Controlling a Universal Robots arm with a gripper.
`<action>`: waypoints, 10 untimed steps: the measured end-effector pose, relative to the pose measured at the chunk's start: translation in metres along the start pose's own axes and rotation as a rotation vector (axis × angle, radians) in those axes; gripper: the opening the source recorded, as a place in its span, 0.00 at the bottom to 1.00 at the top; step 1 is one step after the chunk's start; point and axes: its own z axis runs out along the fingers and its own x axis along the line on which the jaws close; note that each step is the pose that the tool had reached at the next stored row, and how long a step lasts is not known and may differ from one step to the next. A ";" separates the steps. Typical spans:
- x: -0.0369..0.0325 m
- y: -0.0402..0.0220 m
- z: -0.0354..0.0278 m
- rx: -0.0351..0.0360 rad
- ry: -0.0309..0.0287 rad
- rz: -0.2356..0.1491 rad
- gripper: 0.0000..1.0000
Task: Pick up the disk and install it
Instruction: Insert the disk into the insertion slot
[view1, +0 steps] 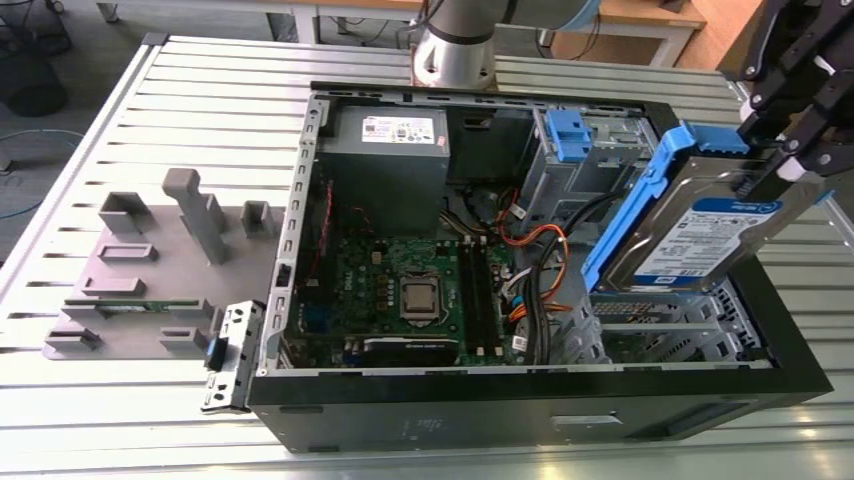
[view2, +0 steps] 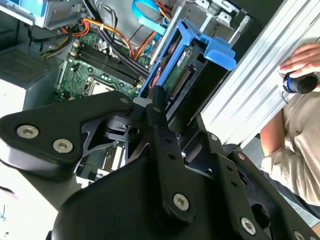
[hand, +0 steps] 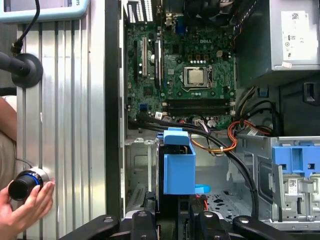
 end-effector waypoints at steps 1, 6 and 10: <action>-0.0001 -0.0020 0.0000 0.0000 -0.0001 0.000 0.35; -0.0003 -0.0056 -0.0001 -0.0001 0.0000 0.000 0.35; 0.0001 -0.0058 -0.0001 -0.0001 0.0001 0.000 0.35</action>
